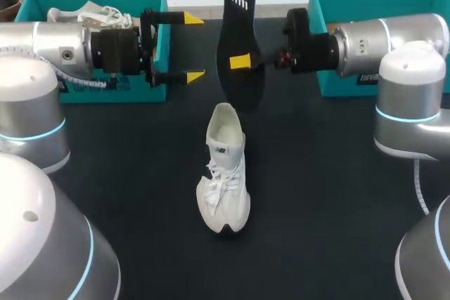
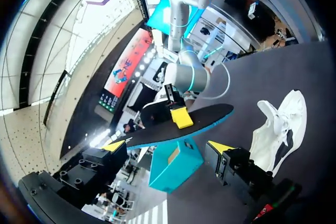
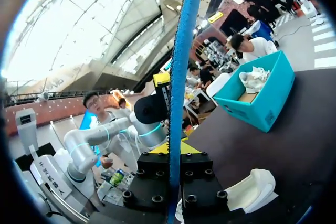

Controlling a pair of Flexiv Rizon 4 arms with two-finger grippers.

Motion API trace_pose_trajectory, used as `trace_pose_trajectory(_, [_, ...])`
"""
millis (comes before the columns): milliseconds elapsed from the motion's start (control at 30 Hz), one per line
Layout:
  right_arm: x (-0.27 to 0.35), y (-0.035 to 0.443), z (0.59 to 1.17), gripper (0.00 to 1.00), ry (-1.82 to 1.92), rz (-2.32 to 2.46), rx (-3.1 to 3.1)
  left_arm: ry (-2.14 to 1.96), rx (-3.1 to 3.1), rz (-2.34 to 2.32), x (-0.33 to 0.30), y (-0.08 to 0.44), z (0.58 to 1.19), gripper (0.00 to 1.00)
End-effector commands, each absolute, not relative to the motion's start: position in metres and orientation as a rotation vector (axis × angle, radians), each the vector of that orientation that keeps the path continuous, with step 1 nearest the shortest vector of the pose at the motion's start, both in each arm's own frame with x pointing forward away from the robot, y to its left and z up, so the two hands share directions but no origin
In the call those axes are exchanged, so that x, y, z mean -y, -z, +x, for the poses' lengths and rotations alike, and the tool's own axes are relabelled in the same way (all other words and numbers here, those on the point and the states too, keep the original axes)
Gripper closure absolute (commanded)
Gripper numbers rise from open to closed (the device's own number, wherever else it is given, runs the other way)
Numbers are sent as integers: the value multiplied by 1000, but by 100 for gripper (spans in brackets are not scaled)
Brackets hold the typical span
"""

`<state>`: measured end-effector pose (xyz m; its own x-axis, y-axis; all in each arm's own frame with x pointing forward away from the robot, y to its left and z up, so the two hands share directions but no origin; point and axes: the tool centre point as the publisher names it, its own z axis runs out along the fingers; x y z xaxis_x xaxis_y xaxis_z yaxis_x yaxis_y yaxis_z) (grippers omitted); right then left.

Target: Take the shoe out of the shoebox, open the shoe tongue, remove and reinsert the insole, then place the shoe into the shoebox

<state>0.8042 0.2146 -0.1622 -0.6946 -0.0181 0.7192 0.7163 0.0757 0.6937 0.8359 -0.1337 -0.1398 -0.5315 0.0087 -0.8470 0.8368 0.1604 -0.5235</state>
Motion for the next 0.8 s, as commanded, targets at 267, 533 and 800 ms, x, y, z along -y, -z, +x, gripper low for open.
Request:
trace_pose_trajectory(267, [-215, 167, 809, 100, 1705, -657, 1885, 1503, -1964, 688, 118, 164, 823, 0])
trace_pose_trajectory(533, [-225, 199, 830, 100, 1760, -516, 2030, 1470, -2172, 562, 95, 216, 817, 0])
trace_pose_trajectory(800, [-240, 228, 836, 100, 1790, -445, 2043, 1455, -2282, 521, 86, 257, 796, 0])
